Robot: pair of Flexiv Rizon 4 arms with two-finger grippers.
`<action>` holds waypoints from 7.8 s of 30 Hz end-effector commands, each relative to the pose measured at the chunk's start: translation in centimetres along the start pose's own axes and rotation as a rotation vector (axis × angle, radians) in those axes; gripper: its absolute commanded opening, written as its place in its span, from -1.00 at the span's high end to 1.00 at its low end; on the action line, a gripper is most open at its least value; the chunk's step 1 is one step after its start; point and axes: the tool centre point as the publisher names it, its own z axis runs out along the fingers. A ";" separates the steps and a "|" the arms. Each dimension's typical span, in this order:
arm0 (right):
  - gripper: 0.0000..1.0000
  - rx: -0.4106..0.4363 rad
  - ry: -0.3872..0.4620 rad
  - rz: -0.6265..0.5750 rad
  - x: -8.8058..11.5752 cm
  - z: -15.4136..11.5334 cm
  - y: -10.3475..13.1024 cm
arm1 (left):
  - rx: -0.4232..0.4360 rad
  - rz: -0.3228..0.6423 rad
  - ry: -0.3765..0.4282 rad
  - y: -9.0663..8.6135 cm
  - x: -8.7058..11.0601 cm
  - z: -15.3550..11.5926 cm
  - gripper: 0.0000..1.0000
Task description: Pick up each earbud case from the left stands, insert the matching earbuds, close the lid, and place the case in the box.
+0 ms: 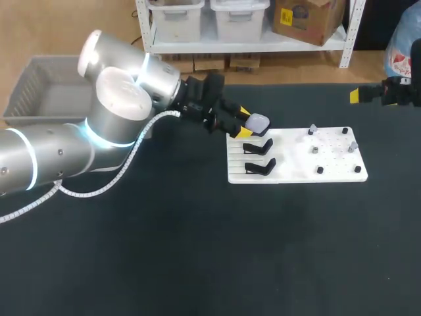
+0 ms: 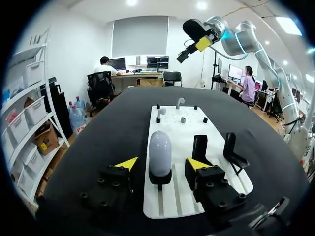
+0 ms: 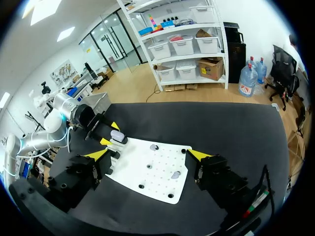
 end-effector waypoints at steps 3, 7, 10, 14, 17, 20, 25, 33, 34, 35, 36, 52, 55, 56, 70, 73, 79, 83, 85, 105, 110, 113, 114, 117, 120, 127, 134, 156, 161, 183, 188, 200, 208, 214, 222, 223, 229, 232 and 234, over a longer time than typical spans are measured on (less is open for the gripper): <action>-1.00 0.001 0.000 0.000 0.0 -0.1 0.0 | 0.004 -0.001 0.004 0.4 -0.1 0.3 -0.07; -1.00 0.001 0.000 0.000 0.0 -0.1 0.0 | 0.004 0.001 0.001 0.4 -0.2 0.5 0.00; -1.00 0.001 0.000 0.000 0.0 -0.1 0.0 | 0.005 -0.001 -0.004 0.4 -0.3 0.7 0.00; -1.00 0.001 0.000 0.000 0.0 -0.1 0.0 | 0.007 -0.001 -0.006 0.3 -0.3 0.8 0.03; -1.00 0.001 0.000 0.000 0.0 -0.1 0.0 | 0.007 -0.003 -0.005 0.2 -0.2 0.9 0.06; -1.00 0.001 0.000 0.000 0.0 -0.1 0.0 | 0.002 -0.006 -0.008 0.2 -0.2 0.9 0.06; -1.00 0.001 0.000 0.000 0.0 -0.1 0.0 | -0.005 -0.007 -0.008 0.3 -0.2 1.0 0.11; -1.00 0.001 0.000 0.000 0.0 -0.1 0.0 | -0.012 -0.003 -0.007 0.4 -0.3 1.2 0.17; -1.00 0.001 0.000 0.000 0.0 -0.1 0.0 | -0.013 -0.002 -0.008 0.4 -0.4 1.2 0.17; -1.00 0.001 0.000 0.000 0.0 -0.1 0.0 | -0.012 -0.001 -0.007 0.4 -0.4 1.2 0.18; -1.00 0.001 0.000 0.000 0.0 -0.1 0.0 | -0.011 0.000 -0.007 0.4 -0.4 1.2 0.18; -1.00 0.001 0.000 0.000 0.0 -0.1 0.0 | -0.035 0.013 -0.018 0.0 -0.7 0.6 1.00; -1.00 0.001 0.000 0.000 0.0 -0.1 0.0 | -0.048 0.026 -0.043 -0.3 -1.4 -0.1 1.00; -1.00 0.001 0.000 0.000 0.0 -0.1 0.0 | -0.054 0.029 -0.055 -0.4 -1.7 -0.4 1.00; -1.00 0.001 0.000 0.000 0.0 -0.1 0.0 | -0.051 0.052 -0.386 -5.8 -7.7 -4.5 1.00; -1.00 0.001 0.000 0.000 0.0 -0.1 0.0 | -0.054 0.065 -0.410 -7.1 -8.5 -4.9 1.00; -1.00 0.001 0.000 0.000 0.0 -0.1 0.0 | -0.084 0.058 -0.452 -9.4 -9.4 -5.2 1.00; -1.00 0.001 0.000 0.000 0.0 -0.1 0.0 | -0.096 0.046 -0.470 -10.8 -9.7 -5.2 1.00; -1.00 0.001 0.000 0.000 0.0 -0.1 0.0 | -0.098 0.042 -0.474 -11.4 -9.8 -5.2 1.00; -1.00 0.001 0.000 0.000 0.0 -0.1 0.0 | -0.075 0.038 -0.479 -13.8 -9.5 -4.8 1.00; -1.00 0.001 0.000 0.000 0.0 -0.1 0.0 | -0.038 0.058 -0.476 -13.6 -9.5 -4.9 1.00; -1.00 0.001 0.000 0.000 0.0 -0.1 0.0 | -0.016 0.058 -0.481 -13.6 -9.5 -4.8 1.00; -1.00 0.001 0.000 0.000 0.0 -0.1 0.0 | -0.009 0.054 -0.485 -13.7 -9.5 -4.7 1.00; -1.00 0.001 0.000 0.000 0.0 -0.1 0.0 | 0.016 0.057 -0.473 -13.9 -9.3 -4.3 1.00; -1.00 0.001 0.000 0.000 0.0 -0.1 0.0 | 0.023 0.056 -0.470 -13.9 -9.2 -4.2 1.00; -1.00 -0.014 0.007 -0.031 0.6 -0.6 1.0 | 0.024 0.061 -0.474 -13.8 -9.4 -4.2 1.00; -1.00 -0.061 0.033 -0.118 3.6 -2.8 5.6 | 0.024 0.061 -0.474 -13.8 -9.4 -4.2 1.00; -1.00 -0.131 0.047 -0.109 9.0 0.3 17.1 | 0.024 0.061 -0.474 -13.8 -9.4 -4.2 1.00; -1.00 -0.136 0.060 -0.121 8.6 1.7 18.2 | 0.024 0.061 -0.474 -13.8 -9.4 -4.2 1.00; -1.00 -0.138 0.111 -0.094 7.6 5.9 18.3 | 0.024 0.061 -0.474 -13.8 -9.4 -4.2 1.00; -1.00 -0.139 0.115 -0.081 7.3 6.5 17.7 | 0.024 0.061 -0.474 -13.8 -9.4 -4.2 1.00; -1.00 -0.142 0.118 -0.058 6.9 7.5 16.9 | 0.024 0.061 -0.474 -13.8 -9.4 -4.2 1.00; -1.00 -0.137 0.114 -0.052 6.6 7.4 16.6 | 0.024 0.061 -0.474 -13.8 -9.4 -4.2 1.00; -1.00 -0.128 0.092 -0.043 6.0 6.9 16.4 | 0.024 0.061 -0.474 -13.8 -9.4 -4.2 1.00; -1.00 -0.066 -0.019 -0.110 3.9 3.9 16.6 | 0.024 0.061 -0.474 -13.8 -9.4 -4.2 1.00; -1.00 -0.037 -0.037 -0.134 3.6 3.2 16.6 | 0.024 0.061 -0.474 -13.8 -9.4 -4.2 1.00; -1.00 0.187 0.006 -0.272 2.5 0.4 15.2 | 0.024 0.061 -0.474 -13.8 -9.4 -4.2 1.00; -1.00 0.310 0.086 -0.310 2.4 -0.3 13.7 | 0.024 0.061 -0.474 -13.8 -9.4 -4.2 1.00; -1.00 0.368 0.163 -0.313 2.7 -0.5 12.4 | 0.024 0.061 -0.474 -13.8 -9.4 -4.2 1.00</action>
